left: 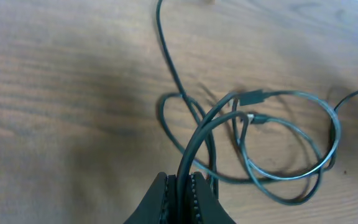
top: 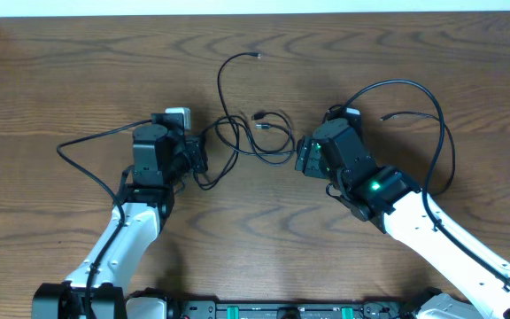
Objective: Untangle cables
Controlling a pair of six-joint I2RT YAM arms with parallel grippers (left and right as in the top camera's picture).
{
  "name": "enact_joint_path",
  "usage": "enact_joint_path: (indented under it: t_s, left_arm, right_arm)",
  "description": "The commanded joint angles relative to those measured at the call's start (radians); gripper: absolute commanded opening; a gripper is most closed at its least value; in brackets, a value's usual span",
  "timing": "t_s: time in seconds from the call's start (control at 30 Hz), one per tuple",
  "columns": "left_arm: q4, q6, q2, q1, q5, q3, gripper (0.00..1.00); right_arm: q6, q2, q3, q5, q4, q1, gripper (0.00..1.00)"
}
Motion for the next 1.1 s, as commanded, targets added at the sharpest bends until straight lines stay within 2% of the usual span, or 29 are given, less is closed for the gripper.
enact_joint_path:
  t_s: [0.0,0.17,0.2,0.23,0.37,0.53,0.77,1.07]
  left_arm:
    - [-0.034,-0.002,-0.002,0.005,-0.012,0.01,0.08]
    - [-0.093,-0.002,-0.002,0.005,-0.012,0.009,0.1]
    - [-0.101,-0.002,-0.002,0.005,-0.013,0.009,0.17]
    - [-0.106,-0.002,-0.002,0.005,-0.013,0.009,0.28]
    - [-0.113,-0.002,-0.002,0.005,-0.038,0.009,0.4]
    - [-0.113,-0.001,-0.002,0.005,-0.039,0.009,0.41]
    - [-0.129,-0.002,-0.002,0.005,-0.212,0.009,0.42]
    - [-0.131,-0.002,-0.002,0.005,-0.217,0.009,0.42]
  right_arm:
    - [0.0,0.008,0.003,0.016,-0.003,-0.003,0.76]
    - [0.001,0.016,0.003,0.016,-0.003,-0.003,0.78]
    - [0.001,0.019,0.003,0.016,-0.003,-0.003,0.78]
    - [0.001,0.021,0.003,0.016,-0.003,-0.003,0.78]
    - [0.001,0.029,0.003,0.015,-0.003,-0.003,0.78]
    - [0.001,0.043,0.003,0.015,-0.003,-0.003,0.79]
    - [0.001,0.068,0.003,-0.003,-0.003,-0.003,0.77]
    - [0.001,0.104,0.003,-0.012,-0.003,-0.003,0.78]
